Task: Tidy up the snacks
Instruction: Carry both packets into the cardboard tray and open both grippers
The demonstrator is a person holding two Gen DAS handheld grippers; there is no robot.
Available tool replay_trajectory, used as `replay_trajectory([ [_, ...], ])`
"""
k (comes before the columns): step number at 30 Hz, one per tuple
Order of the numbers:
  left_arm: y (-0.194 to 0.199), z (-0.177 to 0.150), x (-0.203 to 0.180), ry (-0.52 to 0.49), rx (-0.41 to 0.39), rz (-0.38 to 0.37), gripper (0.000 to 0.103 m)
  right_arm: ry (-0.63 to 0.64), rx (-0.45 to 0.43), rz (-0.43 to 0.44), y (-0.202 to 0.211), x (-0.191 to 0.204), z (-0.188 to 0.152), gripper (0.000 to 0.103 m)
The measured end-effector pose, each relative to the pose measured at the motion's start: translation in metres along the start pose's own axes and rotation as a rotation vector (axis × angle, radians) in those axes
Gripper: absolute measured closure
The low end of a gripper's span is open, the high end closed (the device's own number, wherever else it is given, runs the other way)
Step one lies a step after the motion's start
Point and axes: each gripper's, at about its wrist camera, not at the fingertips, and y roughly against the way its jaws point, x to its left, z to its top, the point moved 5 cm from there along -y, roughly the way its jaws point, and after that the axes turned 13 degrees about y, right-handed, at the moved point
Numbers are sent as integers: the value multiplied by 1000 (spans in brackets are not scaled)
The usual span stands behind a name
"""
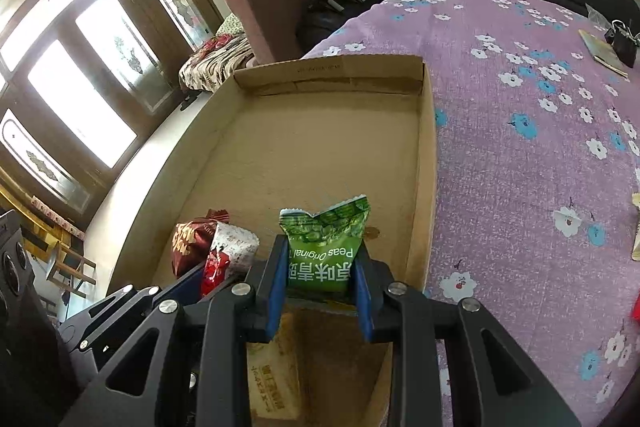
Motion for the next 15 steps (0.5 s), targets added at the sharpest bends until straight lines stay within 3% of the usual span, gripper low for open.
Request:
replay_trajectory([
  [4,0,1,0,3,3,-4,80,-9,-5,7,4,-1,0,73],
  [8,1,1,3,16,15,-16,76,-13,-31,7,15,-1,1,65],
  [13,13,2,1,21,15,-34,75,-20,-70,2,43,1,-1,65],
  [15,26,5,-2,18,-4,-48,69,-15,-96,-2,60,1,-4,64],
])
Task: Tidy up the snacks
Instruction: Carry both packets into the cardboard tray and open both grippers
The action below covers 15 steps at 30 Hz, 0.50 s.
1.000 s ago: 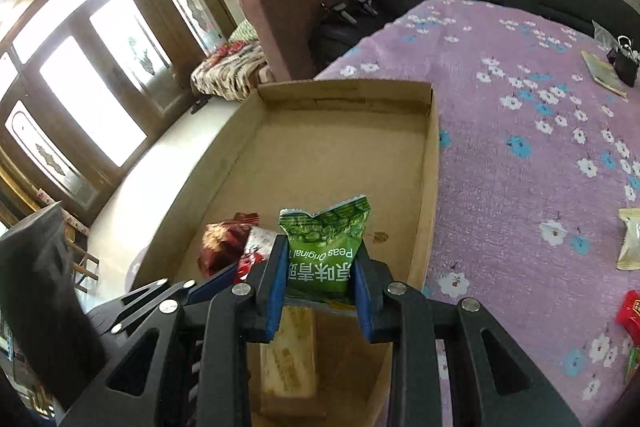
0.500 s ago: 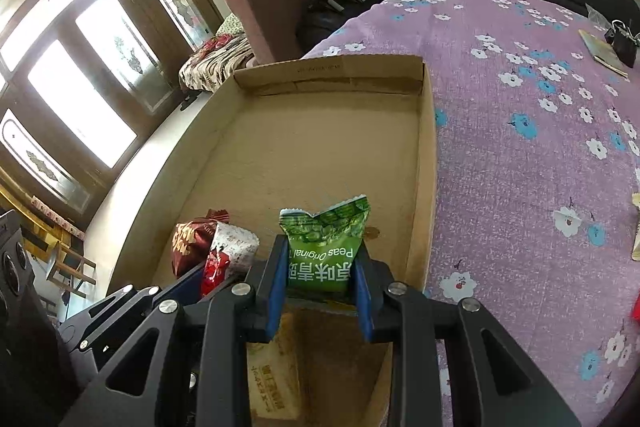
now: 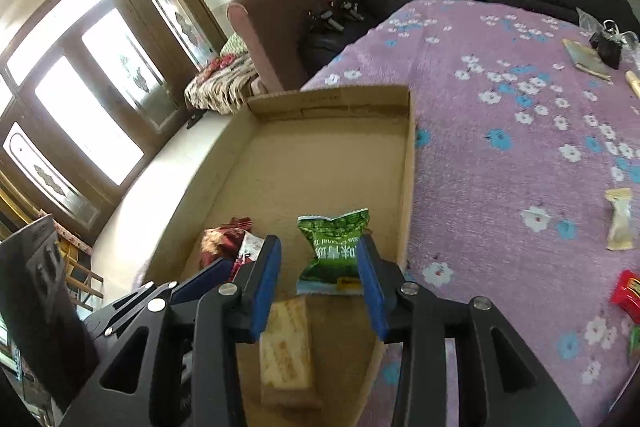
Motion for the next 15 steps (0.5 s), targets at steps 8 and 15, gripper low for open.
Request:
replay_trajectory([
  [8,34,4,-13,-28,-58,-38,52,-28,-89,-54,68,-19,-30,57],
  [15,39,-2,-48,-70,-9,-116,52,-131,-201,-131,133,-65,-52,57],
])
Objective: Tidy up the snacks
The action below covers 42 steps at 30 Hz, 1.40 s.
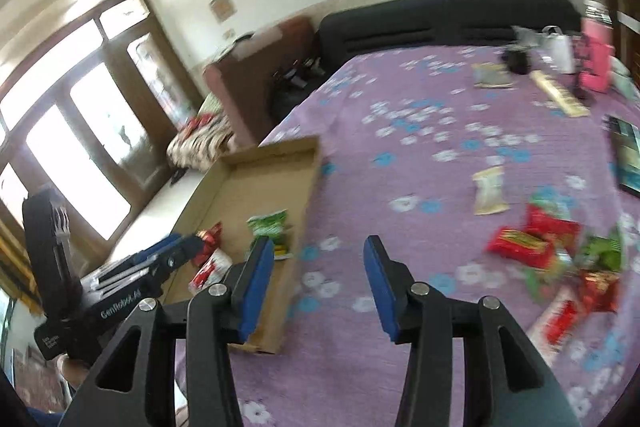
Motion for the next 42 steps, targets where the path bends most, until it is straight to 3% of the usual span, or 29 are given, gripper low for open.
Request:
replay_trajectory([
  [11,-37,-8,-106,-90,185,-99,52,-236,-128,-139,71,-117,-11,57],
  [15,-74,-5,-144,-117,253,-83,52,-314,-139,-174,81,-154,-23,57],
  [20,-137,-4,-176,-122,326,-1,52,-389,-126,-175,82,-190,-44,57],
  [24,-176,-7,-192,-106,366,27,52,-405,-114,-171,80,-203,-56,57],
  [31,-209,-10,-206,-102,381,47,52,-404,-102,-159,75,-212,-62,57],
  [32,-213,-12,-207,-108,380,51,53,-407,-100,-159,74,-213,-62,57],
  [36,-227,-22,-210,-123,403,60,76,-419,-89,-165,71,-216,-64,57],
  [42,-221,-27,-204,-151,357,72,83,-432,-65,-197,67,-219,-65,57],
])
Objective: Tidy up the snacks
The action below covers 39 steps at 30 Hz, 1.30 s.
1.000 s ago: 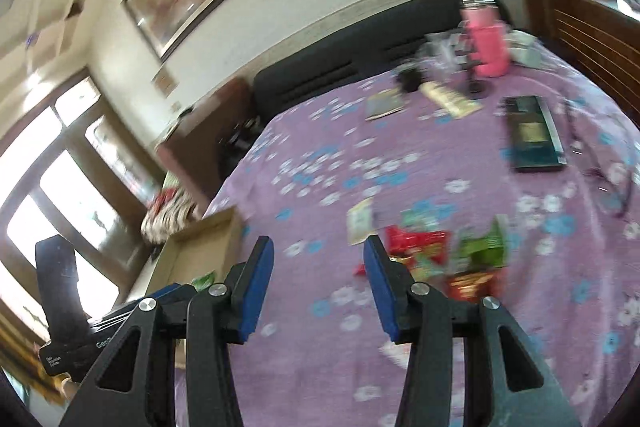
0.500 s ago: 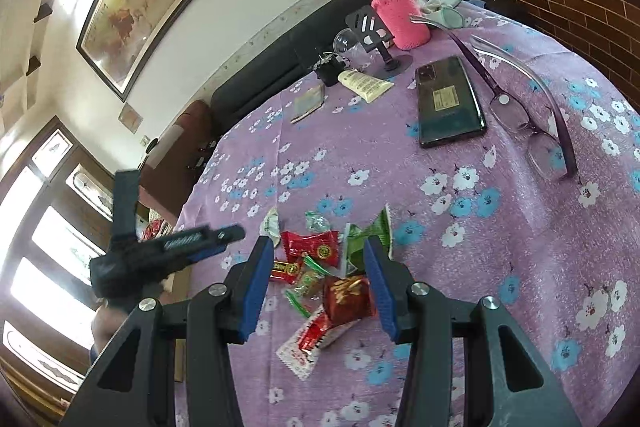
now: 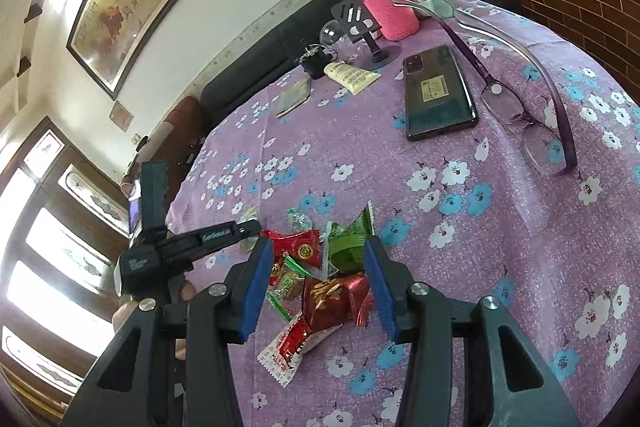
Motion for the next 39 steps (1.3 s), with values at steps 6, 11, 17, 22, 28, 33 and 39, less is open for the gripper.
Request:
replay_trajectory([
  [6,19,-22,24,11,-20,18,84,-18,150,-126,-25,-4,-1,57],
  [11,24,-29,34,-8,-55,8,84,-46,243,-170,-52,-8,-4,79],
  [17,24,-30,34,-37,-91,-3,83,7,181,-247,-73,1,21,90],
  [22,24,-29,35,-34,-86,-17,83,5,119,-284,-81,-13,34,88],
  [28,23,-29,34,-35,-89,-8,83,-80,116,-272,-73,-21,32,74],
  [33,23,-30,34,-30,-86,-14,83,-134,157,-228,-82,-19,29,66],
  [39,23,-29,34,-29,-87,-14,83,-69,162,-251,-98,-4,32,66],
])
